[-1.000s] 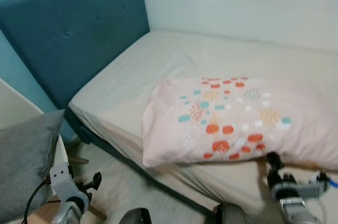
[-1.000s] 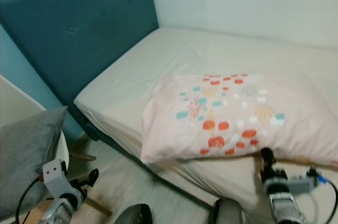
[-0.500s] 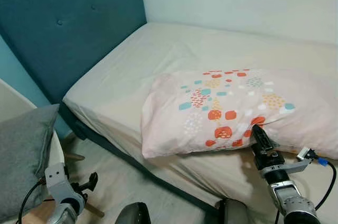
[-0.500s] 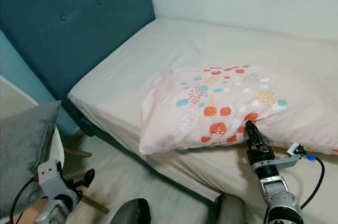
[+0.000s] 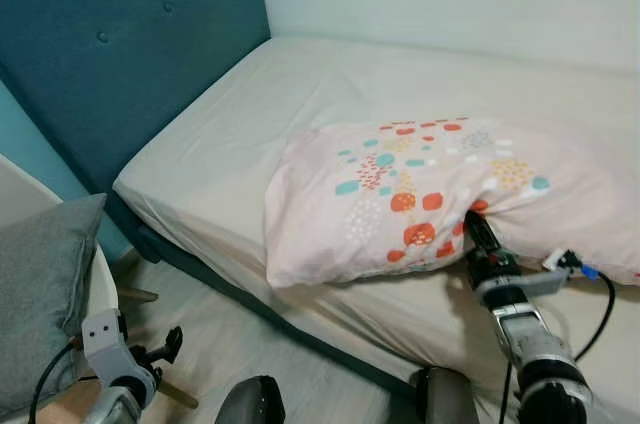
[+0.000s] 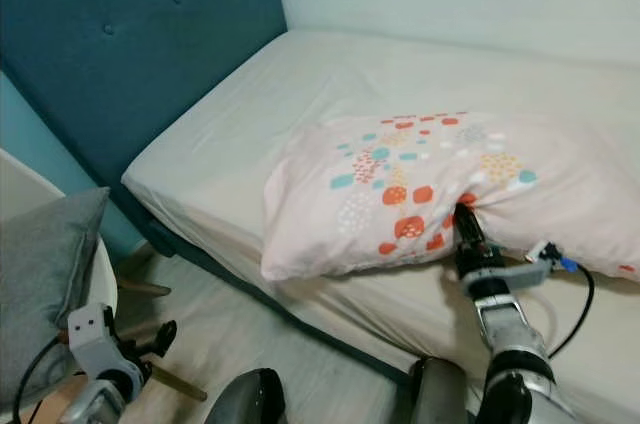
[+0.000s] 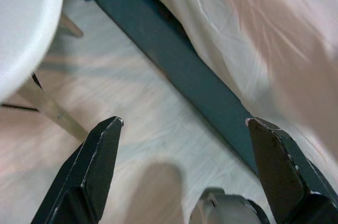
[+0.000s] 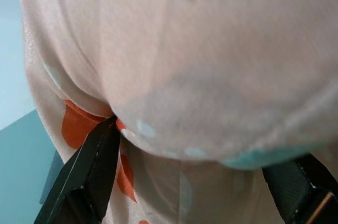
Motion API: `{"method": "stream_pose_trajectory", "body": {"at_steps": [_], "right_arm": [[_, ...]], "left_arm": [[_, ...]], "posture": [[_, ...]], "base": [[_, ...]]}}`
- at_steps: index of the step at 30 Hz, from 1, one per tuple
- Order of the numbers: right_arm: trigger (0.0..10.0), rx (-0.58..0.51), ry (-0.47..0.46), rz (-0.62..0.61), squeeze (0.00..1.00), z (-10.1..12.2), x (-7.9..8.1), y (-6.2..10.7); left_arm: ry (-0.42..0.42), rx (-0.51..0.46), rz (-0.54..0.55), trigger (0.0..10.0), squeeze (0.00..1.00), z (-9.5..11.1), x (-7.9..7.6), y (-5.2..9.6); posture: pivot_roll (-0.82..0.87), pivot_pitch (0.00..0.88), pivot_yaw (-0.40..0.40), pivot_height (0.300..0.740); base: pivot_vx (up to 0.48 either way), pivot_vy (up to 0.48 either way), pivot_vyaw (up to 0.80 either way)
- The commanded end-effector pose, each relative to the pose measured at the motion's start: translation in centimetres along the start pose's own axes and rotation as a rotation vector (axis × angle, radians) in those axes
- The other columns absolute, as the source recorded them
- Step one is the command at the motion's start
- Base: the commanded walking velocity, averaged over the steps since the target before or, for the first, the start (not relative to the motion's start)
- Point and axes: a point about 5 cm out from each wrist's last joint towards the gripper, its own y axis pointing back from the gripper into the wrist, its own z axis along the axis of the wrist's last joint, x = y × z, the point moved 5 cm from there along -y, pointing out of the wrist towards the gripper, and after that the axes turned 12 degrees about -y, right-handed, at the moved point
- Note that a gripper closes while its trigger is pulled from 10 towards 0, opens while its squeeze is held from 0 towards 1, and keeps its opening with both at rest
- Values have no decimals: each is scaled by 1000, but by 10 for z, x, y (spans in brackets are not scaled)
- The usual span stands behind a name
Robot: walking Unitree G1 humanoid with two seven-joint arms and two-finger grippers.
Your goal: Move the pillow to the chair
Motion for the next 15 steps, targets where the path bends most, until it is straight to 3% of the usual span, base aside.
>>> {"method": "stream_pose_trajectory", "body": {"at_steps": [1,7,8,15], "right_arm": [[10000,31,2,-32,0,-14,1,-8],[10000,22,78,-130,0,-20,2,-21],[0,16,89,-141,0,-19,2,-22],[0,-9,127,-106,0,-9,11,-25]], "left_arm": [[-24,-22,19,10000,0,8,14,2],[-30,-94,13,10000,0,27,16,-2],[-31,-106,11,10000,0,30,16,-3],[-16,-150,5,10000,0,41,11,-6]], "posture": [[164,154,166,484],[184,173,157,484],[184,173,157,484],[171,167,137,484]], "base": [[0,0,0],[0,0,0],[0,0,0],[0,0,0]]}}
